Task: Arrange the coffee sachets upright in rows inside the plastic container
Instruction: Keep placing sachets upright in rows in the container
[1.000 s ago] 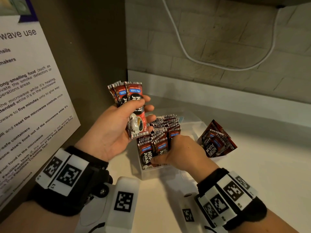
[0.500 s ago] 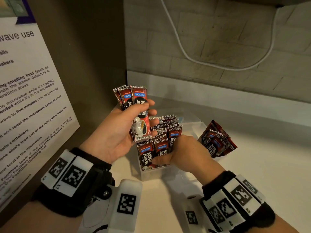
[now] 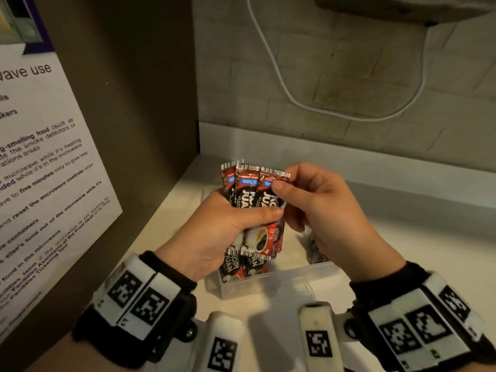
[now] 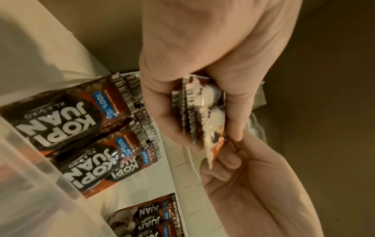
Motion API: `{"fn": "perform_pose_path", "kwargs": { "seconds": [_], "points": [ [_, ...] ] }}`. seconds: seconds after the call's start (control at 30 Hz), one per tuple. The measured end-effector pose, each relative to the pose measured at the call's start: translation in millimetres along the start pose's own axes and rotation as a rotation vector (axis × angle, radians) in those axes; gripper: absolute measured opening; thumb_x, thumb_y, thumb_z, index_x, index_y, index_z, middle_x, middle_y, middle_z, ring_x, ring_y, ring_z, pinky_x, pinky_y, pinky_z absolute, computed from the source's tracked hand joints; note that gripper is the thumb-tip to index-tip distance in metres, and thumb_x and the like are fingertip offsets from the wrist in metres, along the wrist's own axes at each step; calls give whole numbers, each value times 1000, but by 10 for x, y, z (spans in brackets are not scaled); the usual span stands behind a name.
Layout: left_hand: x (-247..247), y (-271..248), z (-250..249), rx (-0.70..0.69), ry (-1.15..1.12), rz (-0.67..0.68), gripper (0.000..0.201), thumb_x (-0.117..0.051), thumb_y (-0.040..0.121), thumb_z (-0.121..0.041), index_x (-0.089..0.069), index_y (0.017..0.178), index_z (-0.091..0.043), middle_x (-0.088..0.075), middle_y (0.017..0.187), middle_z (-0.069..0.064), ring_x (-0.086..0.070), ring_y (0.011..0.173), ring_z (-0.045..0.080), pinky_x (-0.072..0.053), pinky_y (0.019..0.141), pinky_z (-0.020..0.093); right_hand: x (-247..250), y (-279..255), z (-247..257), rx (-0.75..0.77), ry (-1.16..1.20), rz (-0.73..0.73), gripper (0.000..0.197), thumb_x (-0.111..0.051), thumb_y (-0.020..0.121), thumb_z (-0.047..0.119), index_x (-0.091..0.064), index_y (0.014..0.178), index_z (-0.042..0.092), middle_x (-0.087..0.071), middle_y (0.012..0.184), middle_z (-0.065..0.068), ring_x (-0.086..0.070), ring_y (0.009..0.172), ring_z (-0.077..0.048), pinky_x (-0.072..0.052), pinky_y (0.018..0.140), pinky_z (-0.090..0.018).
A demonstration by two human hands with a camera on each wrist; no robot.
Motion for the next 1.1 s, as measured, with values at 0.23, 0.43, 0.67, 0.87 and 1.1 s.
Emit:
{"fn": "perform_pose_path", "kwargs": {
  "seconds": [0.23,0.43,0.67,0.87,1.1],
  "points": [
    [198,6,-15,5,22,-114,15,-72,76,-28,-67,76,-14,-64,66,4,-61,54,13,-52,49,26,371,24,108,18,149,-187,15,-50,93,0,-51,81,8,-63,59,-8,-59,42,-15,-48,40,-22],
    [386,33,-126,51,-170,-226,27,-50,94,-43,-61,86,-19,-61,66,-2,-67,61,13,-54,48,35,491,58,-320,-127,-391,-119,12,-57,90,-3,-52,84,7,-70,85,-10,-71,63,-25,-59,63,-41],
    [400,-9,-137,101,-81,-252,16,-60,90,-33,-70,83,-22,-63,66,-3,-67,61,12,-41,37,20,301,38,-780,-270,-447,-19,20,-56,90,-5,-49,77,9,-69,87,-18,-70,71,-30,-59,70,-44],
    [391,-27,-70,131,-128,-244,14,-57,86,-5,-65,92,-14,-64,66,1,-68,62,12,-44,37,21,290,40,-808,-243,-439,-51,21,-59,88,-6,-51,75,9,-66,85,-14,-70,67,-24,-58,74,-50],
    [310,-46,-55,131,-154,-186,6,-56,89,-7,-61,93,-7,-68,73,6,-71,68,16,-48,39,22,311,48,-833,-227,-429,-92,23,-62,86,-4,-49,76,12,-64,79,-7,-70,68,-26,-58,71,-50]
  ]
}}
Point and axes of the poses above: each hand's wrist, its own y-axis towards the middle knuckle, its own x-axis out of the back of the hand, z = x × y, the point moved 7 cm from there along y, towards the middle knuckle
